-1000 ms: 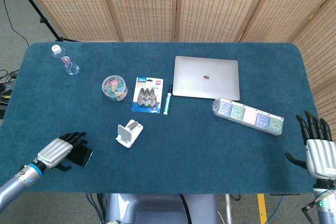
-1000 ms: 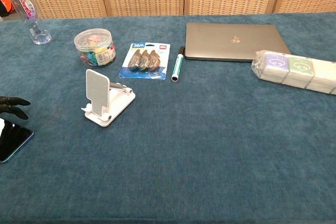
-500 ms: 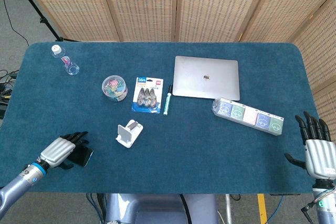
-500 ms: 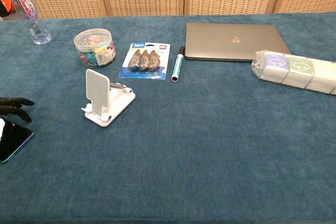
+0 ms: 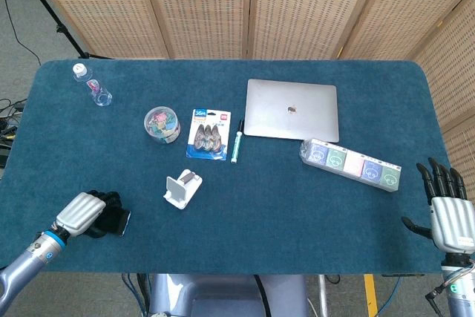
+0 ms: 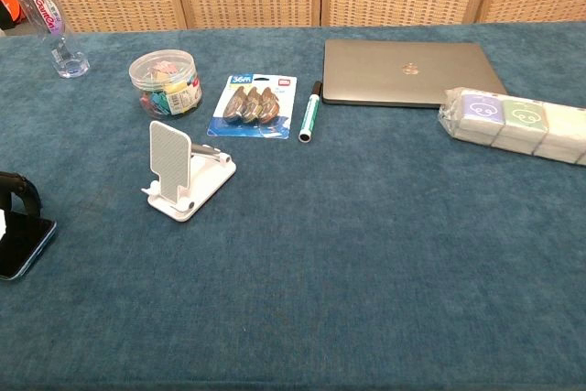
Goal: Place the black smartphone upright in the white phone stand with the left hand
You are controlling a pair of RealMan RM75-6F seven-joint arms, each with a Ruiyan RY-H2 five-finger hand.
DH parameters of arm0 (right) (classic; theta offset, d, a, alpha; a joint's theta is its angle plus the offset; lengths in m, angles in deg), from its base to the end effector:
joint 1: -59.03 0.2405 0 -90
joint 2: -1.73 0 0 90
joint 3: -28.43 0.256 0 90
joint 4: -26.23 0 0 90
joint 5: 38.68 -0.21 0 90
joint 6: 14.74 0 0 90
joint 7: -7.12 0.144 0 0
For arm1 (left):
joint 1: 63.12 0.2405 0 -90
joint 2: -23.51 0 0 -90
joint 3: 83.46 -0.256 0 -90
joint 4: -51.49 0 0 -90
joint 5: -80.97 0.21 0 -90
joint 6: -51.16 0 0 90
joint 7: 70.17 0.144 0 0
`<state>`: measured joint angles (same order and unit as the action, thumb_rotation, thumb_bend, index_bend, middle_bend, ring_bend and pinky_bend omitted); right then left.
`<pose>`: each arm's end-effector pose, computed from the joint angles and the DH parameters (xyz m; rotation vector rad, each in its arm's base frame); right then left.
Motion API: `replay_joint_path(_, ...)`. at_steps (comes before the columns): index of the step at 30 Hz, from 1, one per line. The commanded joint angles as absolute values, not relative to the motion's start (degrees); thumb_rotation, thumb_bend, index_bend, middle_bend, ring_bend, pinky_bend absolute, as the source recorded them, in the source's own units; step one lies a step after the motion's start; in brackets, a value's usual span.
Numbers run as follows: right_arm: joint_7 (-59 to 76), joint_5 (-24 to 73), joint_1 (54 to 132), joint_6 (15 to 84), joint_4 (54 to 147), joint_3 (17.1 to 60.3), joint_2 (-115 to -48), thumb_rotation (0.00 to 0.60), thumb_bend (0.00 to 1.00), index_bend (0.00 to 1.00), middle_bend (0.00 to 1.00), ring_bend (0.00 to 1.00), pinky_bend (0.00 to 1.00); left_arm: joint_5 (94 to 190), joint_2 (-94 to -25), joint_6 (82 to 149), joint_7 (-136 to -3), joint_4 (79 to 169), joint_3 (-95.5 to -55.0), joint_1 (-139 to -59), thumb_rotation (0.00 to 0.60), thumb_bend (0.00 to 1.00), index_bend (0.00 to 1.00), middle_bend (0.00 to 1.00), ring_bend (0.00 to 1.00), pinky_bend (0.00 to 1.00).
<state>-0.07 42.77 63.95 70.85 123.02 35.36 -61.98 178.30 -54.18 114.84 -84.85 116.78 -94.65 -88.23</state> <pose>-0.2996 -0.1941 0.1694 1.3008 -0.8440 0.8796 -0.3355 0.2411 0.0470 -2.0621 -0.9726 -0.6768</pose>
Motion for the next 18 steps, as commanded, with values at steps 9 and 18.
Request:
replay_joint_path(9, 0.17, 42.78, 63.9, 70.9, 123.12, 35.33, -61.86, 0.6, 0.0, 0.0, 0.0, 0.0, 0.0, 185.62, -54.53, 130.62, -78.99, 110.98, -92.47, -86.98, 0.6, 0.18, 0.56, 0.41, 0.38, 0.47)
replay_joint_path(18, -0.11, 42.41, 64.01, 70.74, 123.06, 35.45, -62.04, 0.6, 0.0, 0.0, 0.0, 0.0, 0.0, 202.59, -60.24, 157.21, -72.39, 85.43, -90.25, -94.69, 0.6, 0.15, 0.56, 0.41, 0.38, 0.47)
